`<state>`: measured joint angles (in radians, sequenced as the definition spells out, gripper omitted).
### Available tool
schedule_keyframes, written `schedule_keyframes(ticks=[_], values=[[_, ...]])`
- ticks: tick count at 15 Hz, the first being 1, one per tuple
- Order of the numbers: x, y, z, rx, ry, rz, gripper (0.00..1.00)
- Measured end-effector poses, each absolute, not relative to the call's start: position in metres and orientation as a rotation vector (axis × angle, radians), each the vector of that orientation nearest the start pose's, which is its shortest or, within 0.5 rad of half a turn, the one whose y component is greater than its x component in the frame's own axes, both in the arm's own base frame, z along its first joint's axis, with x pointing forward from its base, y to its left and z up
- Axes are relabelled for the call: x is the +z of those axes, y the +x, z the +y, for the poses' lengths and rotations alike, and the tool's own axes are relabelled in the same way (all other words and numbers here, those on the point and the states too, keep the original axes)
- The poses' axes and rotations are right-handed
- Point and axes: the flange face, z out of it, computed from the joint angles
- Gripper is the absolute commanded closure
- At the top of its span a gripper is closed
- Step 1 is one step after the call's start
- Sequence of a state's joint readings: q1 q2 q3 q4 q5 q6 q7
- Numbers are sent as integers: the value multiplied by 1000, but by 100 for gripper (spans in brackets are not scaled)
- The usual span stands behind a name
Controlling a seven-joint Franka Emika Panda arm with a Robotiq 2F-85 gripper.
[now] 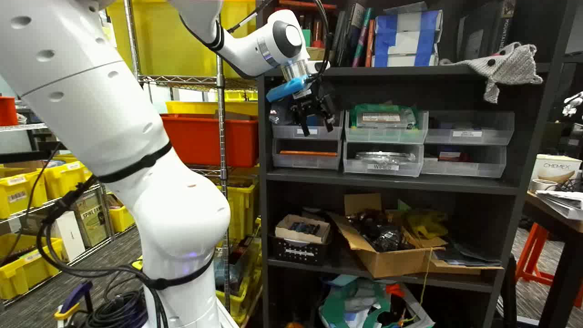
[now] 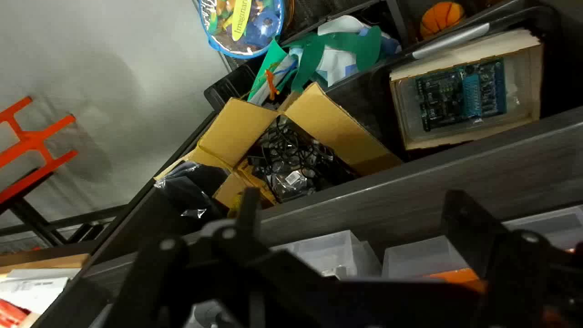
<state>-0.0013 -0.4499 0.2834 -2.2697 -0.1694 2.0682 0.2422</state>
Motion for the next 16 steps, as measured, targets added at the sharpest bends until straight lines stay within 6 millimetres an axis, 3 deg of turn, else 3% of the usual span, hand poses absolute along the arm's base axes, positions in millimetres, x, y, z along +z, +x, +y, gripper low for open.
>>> schedule_keyframes(ticks=[10, 16], values=[[550, 426, 129, -487, -3316, -151, 0], [540, 418, 130, -82, -3187, -208, 0]])
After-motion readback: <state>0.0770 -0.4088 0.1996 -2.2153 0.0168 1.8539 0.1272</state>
